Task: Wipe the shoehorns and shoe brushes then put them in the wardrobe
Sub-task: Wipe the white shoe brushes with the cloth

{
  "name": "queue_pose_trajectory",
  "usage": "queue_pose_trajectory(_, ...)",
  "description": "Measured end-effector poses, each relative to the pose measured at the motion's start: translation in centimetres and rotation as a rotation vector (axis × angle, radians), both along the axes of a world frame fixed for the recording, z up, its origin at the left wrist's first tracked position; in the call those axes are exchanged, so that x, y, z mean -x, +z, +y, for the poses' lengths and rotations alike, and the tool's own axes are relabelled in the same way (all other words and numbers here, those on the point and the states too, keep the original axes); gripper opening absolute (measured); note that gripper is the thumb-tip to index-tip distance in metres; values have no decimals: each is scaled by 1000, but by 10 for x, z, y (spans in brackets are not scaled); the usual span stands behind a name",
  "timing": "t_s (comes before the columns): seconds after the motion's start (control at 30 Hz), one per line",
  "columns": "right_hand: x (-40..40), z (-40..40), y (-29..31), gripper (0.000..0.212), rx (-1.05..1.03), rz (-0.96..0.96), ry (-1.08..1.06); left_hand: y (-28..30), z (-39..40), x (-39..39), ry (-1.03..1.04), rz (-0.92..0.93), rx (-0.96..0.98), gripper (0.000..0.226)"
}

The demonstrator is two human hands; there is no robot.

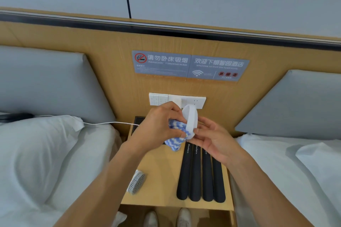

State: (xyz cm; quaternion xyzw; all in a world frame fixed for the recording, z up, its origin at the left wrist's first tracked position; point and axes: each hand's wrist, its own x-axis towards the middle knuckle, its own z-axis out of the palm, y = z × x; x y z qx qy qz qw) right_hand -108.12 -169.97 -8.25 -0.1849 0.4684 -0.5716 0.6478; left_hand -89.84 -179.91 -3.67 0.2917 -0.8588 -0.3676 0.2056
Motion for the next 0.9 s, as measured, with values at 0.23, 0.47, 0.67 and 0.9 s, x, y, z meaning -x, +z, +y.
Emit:
queue_pose_trajectory(0.23, 0, 13, -55, 53, -283, -87, -46, -45, 3, -15, 237, 12, -38, 24)
queue_pose_trajectory(0.47, -8, 25, -137, 36, -569, -127, -109, -93, 3, -38, 414, 16, -139, 21)
queue_pose_trajectory(0.67, -27, 8, -214, 16, -832, 55, -91, -133, 8, -53, 498, -25, -210, 20)
queue_pose_trajectory(0.9, -34, -18, -279, 19, -925, 305, -85, -167, 4, -70, 535, -68, -218, 26)
